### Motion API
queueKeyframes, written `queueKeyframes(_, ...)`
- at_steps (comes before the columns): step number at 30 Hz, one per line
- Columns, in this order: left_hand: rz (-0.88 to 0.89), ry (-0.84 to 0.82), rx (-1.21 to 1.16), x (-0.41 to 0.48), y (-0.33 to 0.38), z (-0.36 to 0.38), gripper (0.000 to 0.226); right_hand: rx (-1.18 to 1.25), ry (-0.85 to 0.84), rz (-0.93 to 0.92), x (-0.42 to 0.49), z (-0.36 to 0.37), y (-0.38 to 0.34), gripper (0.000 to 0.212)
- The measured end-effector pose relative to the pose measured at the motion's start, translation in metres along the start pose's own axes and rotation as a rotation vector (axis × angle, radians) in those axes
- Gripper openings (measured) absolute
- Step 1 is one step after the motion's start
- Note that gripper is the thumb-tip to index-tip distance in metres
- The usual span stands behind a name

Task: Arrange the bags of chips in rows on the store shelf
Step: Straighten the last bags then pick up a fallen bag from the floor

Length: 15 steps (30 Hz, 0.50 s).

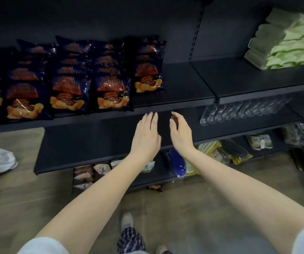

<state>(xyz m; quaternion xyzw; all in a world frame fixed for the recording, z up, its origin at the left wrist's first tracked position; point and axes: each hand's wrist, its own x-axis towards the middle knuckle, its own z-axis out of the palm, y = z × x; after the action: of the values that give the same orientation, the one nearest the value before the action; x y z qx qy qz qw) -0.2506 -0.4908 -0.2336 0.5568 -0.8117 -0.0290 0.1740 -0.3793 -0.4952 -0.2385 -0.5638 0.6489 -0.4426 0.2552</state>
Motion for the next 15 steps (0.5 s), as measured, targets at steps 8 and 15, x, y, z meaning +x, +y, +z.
queueKeyframes(8,-0.220,-0.146,-0.216,-0.088,0.008,0.065,0.059,-0.028,-0.121,0.109,-0.067,0.021,0.062,0.038)
queueKeyframes(15,-0.458,-0.372,-0.274,-0.174,-0.025,0.170,0.055,-0.096,-0.231,0.299,-0.116,0.079,0.172,0.046)
